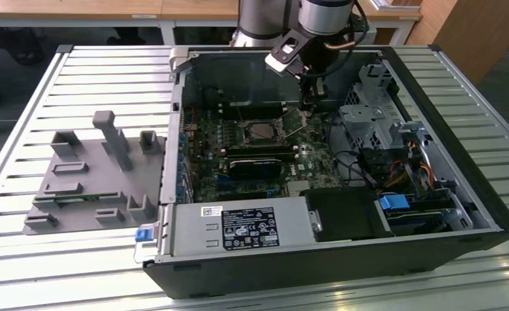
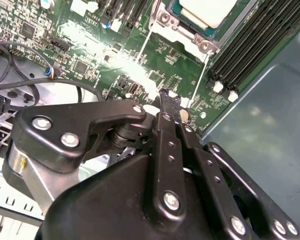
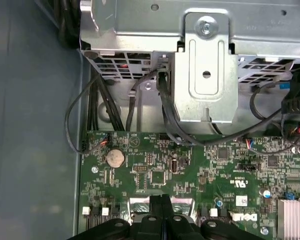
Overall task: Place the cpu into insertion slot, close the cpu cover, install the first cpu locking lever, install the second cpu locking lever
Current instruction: 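Close the cpu cover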
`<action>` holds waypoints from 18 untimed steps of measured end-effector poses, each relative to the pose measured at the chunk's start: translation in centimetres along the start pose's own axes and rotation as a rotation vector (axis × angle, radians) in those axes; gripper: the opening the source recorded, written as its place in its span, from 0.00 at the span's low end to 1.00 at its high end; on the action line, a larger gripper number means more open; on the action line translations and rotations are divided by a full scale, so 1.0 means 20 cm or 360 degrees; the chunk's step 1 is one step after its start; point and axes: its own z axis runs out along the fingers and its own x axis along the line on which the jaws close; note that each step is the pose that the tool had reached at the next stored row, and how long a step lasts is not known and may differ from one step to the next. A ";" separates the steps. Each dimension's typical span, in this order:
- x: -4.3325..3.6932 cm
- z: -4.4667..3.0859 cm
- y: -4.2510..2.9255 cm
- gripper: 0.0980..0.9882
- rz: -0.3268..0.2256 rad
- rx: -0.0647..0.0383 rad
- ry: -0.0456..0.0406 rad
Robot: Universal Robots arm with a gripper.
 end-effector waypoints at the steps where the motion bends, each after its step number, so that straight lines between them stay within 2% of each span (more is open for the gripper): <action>1: 0.001 0.002 0.004 0.01 0.0000 0.0000 -0.0001; 18: 0.018 0.041 0.062 0.01 -0.0016 0.0007 -0.0004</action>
